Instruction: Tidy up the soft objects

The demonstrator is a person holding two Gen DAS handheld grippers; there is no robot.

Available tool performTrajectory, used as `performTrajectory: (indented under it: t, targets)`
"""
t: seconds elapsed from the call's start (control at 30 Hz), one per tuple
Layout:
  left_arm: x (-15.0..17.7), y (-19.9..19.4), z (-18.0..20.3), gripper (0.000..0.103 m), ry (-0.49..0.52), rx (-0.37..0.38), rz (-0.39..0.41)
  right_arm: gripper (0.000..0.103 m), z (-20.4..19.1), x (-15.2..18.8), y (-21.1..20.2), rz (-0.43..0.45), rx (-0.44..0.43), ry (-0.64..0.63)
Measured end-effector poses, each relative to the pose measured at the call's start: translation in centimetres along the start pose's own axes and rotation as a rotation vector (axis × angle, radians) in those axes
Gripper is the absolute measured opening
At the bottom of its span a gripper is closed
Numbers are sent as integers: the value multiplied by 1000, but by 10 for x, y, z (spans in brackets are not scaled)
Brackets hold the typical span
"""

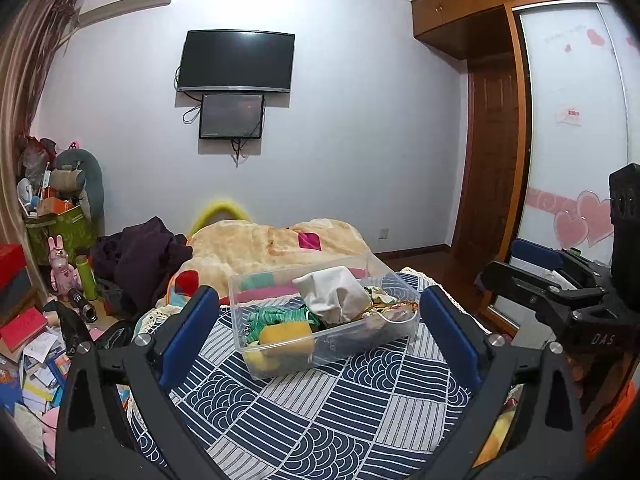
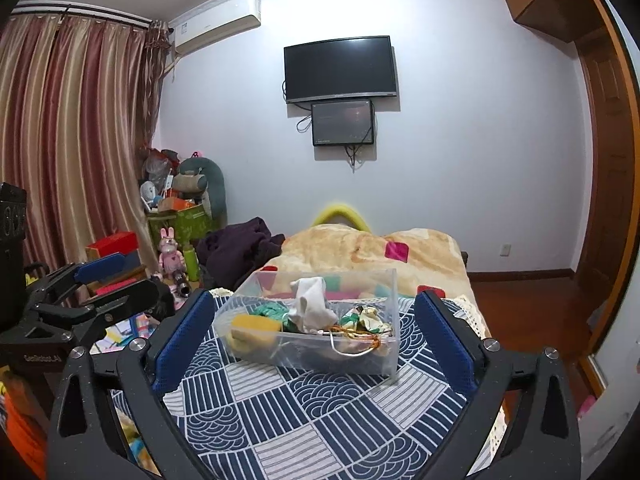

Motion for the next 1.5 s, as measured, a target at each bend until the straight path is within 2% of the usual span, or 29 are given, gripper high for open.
performTrajectory:
  t: [1.5]
  targets:
    - [4, 0, 7, 103, -3, 22, -14, 100, -9, 1, -10, 4, -5, -1]
Point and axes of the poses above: each gripper's, at about its wrist camera, not at the fingertips, and y roughly the way its jaws point, z to its right, x to its underside, the point moved 1 cm from there along y, roughly the way its jaws point, and after that the axes turned 1 degree about z, right-handed, at the moved point
